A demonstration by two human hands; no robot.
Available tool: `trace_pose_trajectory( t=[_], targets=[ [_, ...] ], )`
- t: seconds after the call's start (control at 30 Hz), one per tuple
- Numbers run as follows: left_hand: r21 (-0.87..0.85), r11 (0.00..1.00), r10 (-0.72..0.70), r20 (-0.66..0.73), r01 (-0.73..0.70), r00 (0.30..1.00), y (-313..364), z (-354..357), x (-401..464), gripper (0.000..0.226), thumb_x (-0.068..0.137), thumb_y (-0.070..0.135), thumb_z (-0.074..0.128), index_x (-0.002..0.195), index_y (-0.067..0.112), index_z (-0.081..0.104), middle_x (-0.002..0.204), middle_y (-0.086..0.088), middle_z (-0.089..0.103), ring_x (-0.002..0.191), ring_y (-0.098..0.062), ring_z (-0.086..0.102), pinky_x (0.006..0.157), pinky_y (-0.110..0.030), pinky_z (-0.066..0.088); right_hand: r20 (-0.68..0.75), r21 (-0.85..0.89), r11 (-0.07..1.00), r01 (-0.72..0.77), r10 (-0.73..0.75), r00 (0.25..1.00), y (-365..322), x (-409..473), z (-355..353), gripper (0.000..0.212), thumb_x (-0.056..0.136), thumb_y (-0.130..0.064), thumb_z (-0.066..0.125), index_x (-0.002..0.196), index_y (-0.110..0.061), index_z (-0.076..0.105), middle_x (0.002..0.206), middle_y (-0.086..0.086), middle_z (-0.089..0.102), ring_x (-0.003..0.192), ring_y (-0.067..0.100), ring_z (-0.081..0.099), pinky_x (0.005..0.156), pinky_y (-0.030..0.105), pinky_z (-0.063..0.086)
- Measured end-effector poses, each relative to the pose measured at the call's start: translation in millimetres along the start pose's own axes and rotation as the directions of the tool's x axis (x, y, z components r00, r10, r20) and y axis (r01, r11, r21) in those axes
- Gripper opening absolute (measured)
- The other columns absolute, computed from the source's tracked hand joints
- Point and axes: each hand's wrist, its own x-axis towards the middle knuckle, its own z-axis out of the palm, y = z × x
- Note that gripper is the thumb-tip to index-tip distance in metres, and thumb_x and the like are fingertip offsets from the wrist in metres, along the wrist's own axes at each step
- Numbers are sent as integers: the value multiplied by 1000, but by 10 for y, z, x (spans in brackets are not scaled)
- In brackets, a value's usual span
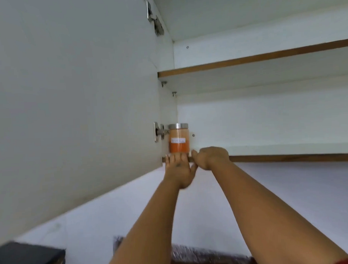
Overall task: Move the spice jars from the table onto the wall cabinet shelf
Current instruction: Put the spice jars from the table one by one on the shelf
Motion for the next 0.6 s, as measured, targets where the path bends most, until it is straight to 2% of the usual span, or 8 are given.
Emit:
trace_pose_trajectory(
  t=[0.1, 0.13, 0.2, 0.23, 0.33, 0.4, 0.5, 0.6],
  targets=[
    [-291, 956, -46, -16, 40, 999, 138, -71, -222, 53, 99, 39, 45, 140, 7, 36, 147, -13, 34, 139, -30, 24, 115, -40, 21, -251, -48, 997, 67, -77, 965, 160, -363, 146, 52, 98, -50, 25, 132, -23, 54, 134, 6, 56, 124, 26, 48, 102, 42, 31],
    [-362, 931, -73, -30, 57, 997, 220, -42, -353, 54, 99, 36, 47, 141, 5, 35, 150, -12, 31, 140, -30, 22, 115, -39, 22, -300, -49, 995, 88, -99, 949, 219, -501, 244, 52, 97, -47, 34, 142, -24, 42, 143, 6, 46, 134, 27, 37, 110, 43, 23],
    [-450, 888, -117, -20, 96, 993, 433, 150, -746, 52, 100, 32, 46, 142, 4, 36, 155, -10, 26, 143, -29, 19, 117, -40, 20, -309, -40, 994, 105, -113, 944, 323, -842, 528, 69, 93, -38, 47, 154, -24, 17, 160, 8, 13, 149, 27, 6, 119, 46, 8],
    [-472, 876, -125, -19, 101, 992, 538, 282, -988, 48, 100, 30, 45, 140, 5, 40, 156, -10, 25, 143, -28, 20, 118, -42, 18, -290, -25, 995, 98, -101, 952, 368, -1021, 702, 71, 94, -35, 49, 154, -25, 14, 162, 7, 3, 150, 27, -2, 120, 47, 5],
    [-404, 904, -161, -27, 136, 987, 660, 722, -1807, 36, 98, 30, 46, 129, 11, 53, 150, -7, 37, 138, -28, 31, 117, -55, 11, -183, 87, 991, -106, 120, 976, 535, -1627, 1327, 66, 91, -40, 55, 148, -24, 27, 160, 10, 16, 149, 30, 4, 120, 51, 4],
    [-299, 930, -199, 78, 213, 977, 554, 976, -2352, 36, 95, 35, 50, 126, 15, 54, 143, -6, 44, 135, -29, 34, 116, -59, 5, -60, 199, 945, -258, 275, 960, 655, -2066, 1760, 63, 87, -44, 59, 142, -22, 36, 152, 11, 29, 145, 31, 18, 118, 53, 15],
    [-219, 900, -302, 306, 375, 903, 349, 1291, -3046, 43, 93, 38, 54, 129, 16, 51, 137, -7, 48, 131, -33, 36, 116, -59, 12, 217, 273, 909, -315, 260, 941, 745, -2734, 2408, 60, 86, -44, 63, 137, -22, 40, 143, 9, 34, 132, 31, 35, 105, 49, 38],
    [-130, 856, -380, 496, 500, 781, 227, 1499, -3590, 50, 93, 41, 53, 135, 16, 45, 140, -9, 46, 131, -34, 36, 114, -55, 23, 448, 345, 874, -343, 168, 878, 747, -3202, 2886, 63, 87, -41, 66, 139, -18, 38, 143, 10, 27, 127, 33, 41, 101, 42, 44]
  ],
)
